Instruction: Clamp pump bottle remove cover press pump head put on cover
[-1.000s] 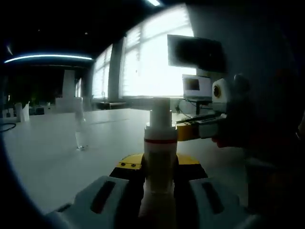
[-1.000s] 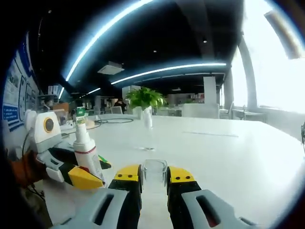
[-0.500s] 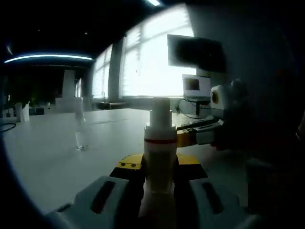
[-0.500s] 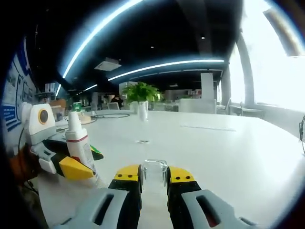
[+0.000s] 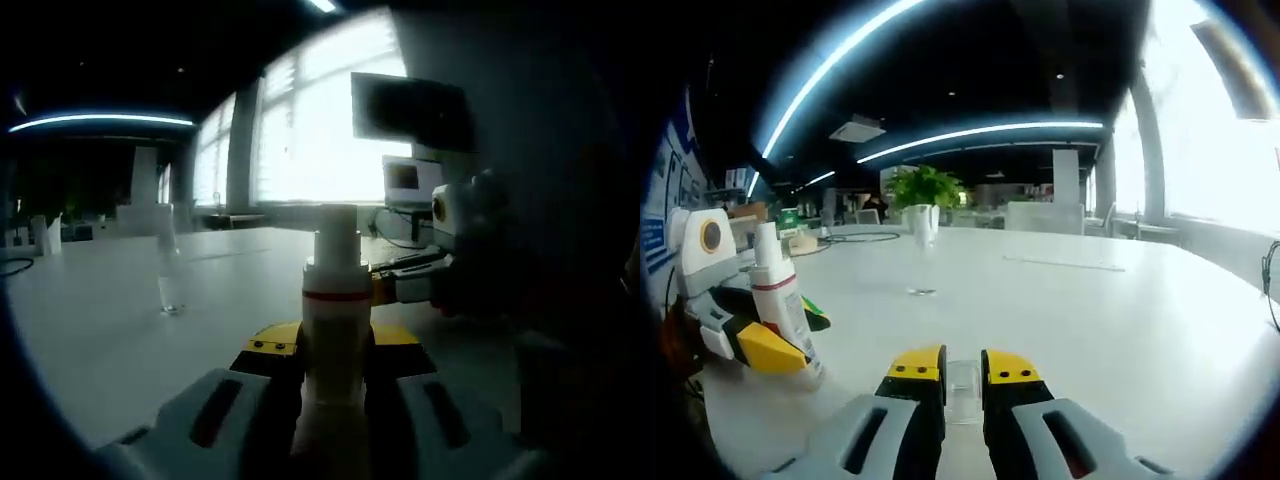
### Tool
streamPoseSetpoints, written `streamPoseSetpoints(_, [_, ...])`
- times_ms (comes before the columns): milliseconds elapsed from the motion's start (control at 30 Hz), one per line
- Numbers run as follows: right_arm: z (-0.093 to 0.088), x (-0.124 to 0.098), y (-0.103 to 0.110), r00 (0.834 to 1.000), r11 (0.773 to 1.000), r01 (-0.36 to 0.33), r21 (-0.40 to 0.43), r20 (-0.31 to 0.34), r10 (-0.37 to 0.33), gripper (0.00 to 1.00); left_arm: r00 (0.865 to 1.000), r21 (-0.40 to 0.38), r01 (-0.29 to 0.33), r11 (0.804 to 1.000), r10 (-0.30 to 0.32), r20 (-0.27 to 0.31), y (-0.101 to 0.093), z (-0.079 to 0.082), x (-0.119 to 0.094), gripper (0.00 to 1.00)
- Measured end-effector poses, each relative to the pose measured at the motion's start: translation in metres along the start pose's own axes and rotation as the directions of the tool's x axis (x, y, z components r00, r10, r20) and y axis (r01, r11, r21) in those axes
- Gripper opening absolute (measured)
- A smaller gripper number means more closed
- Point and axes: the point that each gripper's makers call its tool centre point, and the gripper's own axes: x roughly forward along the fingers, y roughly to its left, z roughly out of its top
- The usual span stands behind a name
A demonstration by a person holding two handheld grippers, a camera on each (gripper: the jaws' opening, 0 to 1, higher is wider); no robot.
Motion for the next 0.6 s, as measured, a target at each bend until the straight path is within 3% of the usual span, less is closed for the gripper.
streamPoseSetpoints(600, [0.0013,0.0014,-0.0029,1.0,1.0,-0.004,0.011,0.004,0.004,0.1,1.0,0.001,-0.001,1.0,0.001,0.0,-0.0003,-0.0001,-0.0002,0.14])
